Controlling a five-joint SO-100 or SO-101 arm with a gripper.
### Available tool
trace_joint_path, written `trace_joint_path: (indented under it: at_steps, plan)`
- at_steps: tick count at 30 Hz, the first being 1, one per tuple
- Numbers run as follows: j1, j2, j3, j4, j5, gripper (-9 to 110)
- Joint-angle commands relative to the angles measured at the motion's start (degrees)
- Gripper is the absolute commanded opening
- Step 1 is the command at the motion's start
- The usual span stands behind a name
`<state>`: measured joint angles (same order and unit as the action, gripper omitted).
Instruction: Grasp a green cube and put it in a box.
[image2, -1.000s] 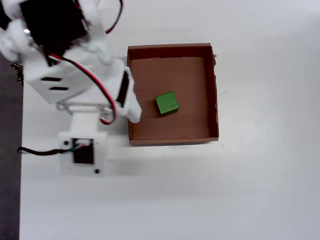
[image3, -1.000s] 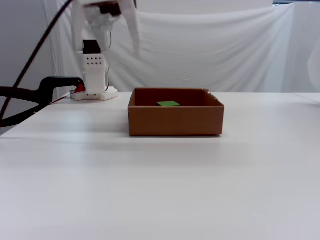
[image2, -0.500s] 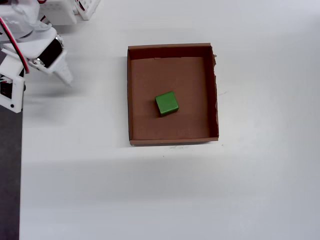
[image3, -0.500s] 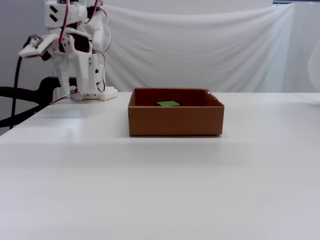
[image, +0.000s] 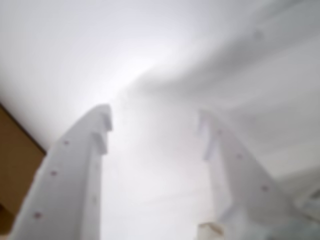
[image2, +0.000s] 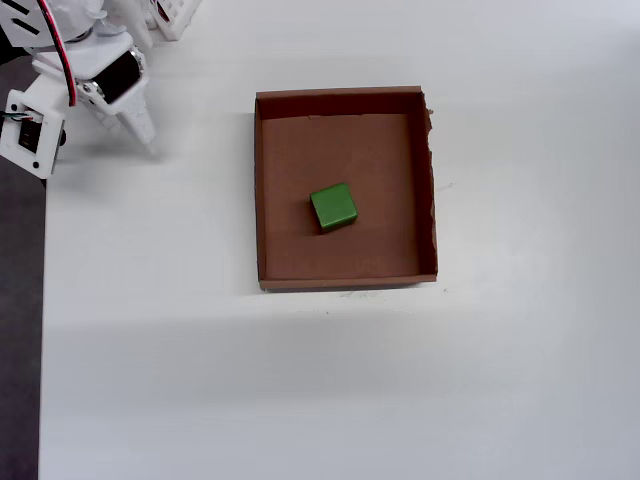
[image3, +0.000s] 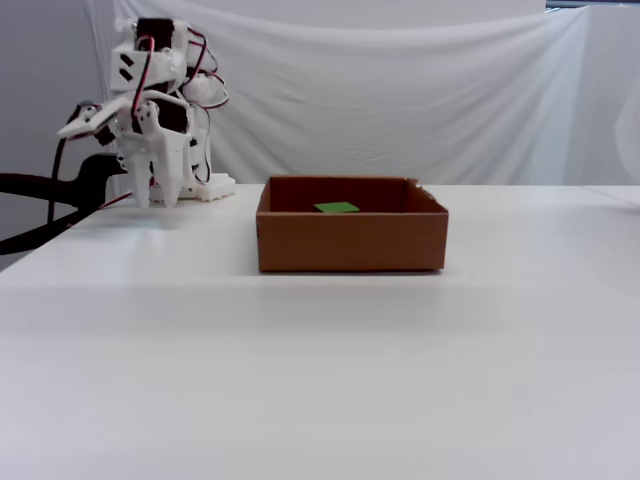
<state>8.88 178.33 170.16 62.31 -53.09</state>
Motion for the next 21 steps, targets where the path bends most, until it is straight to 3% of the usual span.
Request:
trace_joint_path:
  at_steps: [1,21]
  plan:
    - [0.5,3.2,0.0,4.2,0.3,22]
    - [0.1,4.1,0.1,8.1,0.4,22]
